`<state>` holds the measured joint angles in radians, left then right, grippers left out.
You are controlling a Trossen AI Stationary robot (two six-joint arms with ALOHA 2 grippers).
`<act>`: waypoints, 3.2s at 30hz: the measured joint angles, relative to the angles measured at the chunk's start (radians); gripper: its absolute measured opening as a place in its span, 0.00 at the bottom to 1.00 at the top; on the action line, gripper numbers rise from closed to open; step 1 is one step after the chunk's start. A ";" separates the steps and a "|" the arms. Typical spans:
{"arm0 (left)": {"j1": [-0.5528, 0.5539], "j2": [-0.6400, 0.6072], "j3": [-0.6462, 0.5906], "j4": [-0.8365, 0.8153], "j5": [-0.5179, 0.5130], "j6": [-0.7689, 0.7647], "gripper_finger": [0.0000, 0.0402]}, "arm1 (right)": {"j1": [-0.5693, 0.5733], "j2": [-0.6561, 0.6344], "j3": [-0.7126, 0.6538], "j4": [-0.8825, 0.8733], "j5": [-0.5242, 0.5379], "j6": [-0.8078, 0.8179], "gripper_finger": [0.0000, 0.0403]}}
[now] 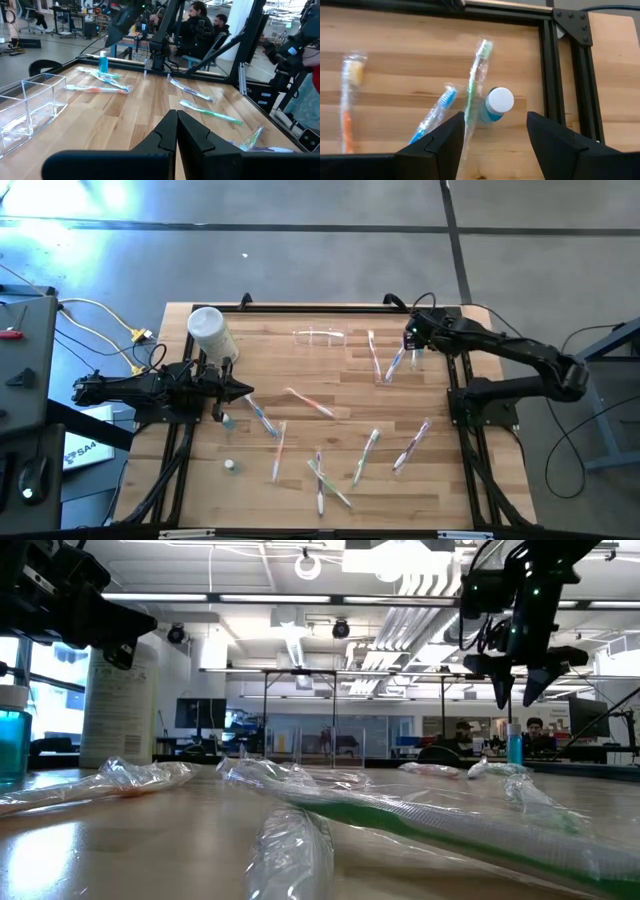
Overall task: Pick & Place toothbrushing station
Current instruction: Put the top right mouthwash into the transparent organizer
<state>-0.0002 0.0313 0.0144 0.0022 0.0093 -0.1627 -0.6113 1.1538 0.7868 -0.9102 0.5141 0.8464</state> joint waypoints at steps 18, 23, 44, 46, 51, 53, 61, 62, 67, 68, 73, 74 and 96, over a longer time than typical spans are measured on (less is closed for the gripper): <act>0.000 0.000 0.000 0.000 0.000 0.000 0.02 | -0.117 0.084 0.000 0.051 -0.023 -0.033 0.52; 0.000 0.000 0.000 0.000 0.000 0.000 0.02 | -0.118 0.123 0.000 0.069 -0.026 -0.039 0.52; 0.000 0.000 0.000 0.000 -0.004 0.000 0.02 | -0.153 0.262 0.000 0.122 -0.046 -0.041 0.38; 0.000 0.000 0.000 0.000 -0.004 0.000 0.02 | -0.155 0.262 0.000 0.122 -0.045 -0.045 0.31; 0.000 0.000 0.000 0.000 -0.004 0.000 0.02 | -0.155 0.262 0.000 0.122 -0.045 -0.059 0.22; 0.000 0.000 0.000 0.000 -0.004 0.000 0.02 | -0.155 0.262 0.000 0.122 -0.045 -0.060 0.22; 0.000 0.000 0.000 0.000 -0.003 0.000 0.02 | -0.155 0.262 0.000 0.102 -0.044 -0.160 0.23; 0.000 0.000 0.000 0.000 -0.003 0.000 0.02 | -0.155 0.262 0.000 0.092 -0.044 -0.172 0.23; 0.000 0.000 0.000 0.000 0.000 0.000 0.02 | -0.126 0.246 -0.001 0.069 -0.045 -0.223 0.23; 0.000 0.000 0.000 0.000 0.000 0.000 0.02 | -0.116 0.235 -0.001 0.069 -0.045 -0.229 0.23; 0.000 0.000 0.000 0.000 0.000 0.000 0.02 | -0.060 0.154 -0.001 0.050 -0.045 -0.259 0.23; 0.000 0.000 0.000 0.000 0.000 0.000 0.02 | -0.046 0.131 -0.001 0.041 -0.045 -0.265 0.23; 0.000 0.000 0.000 0.009 -0.005 0.053 0.02 | 0.316 -0.174 0.112 0.330 -0.231 -0.509 0.23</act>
<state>-0.0002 0.0311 0.0143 0.0114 0.0046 -0.1093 -0.2949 0.9799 0.8991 -0.5798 0.2829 0.3370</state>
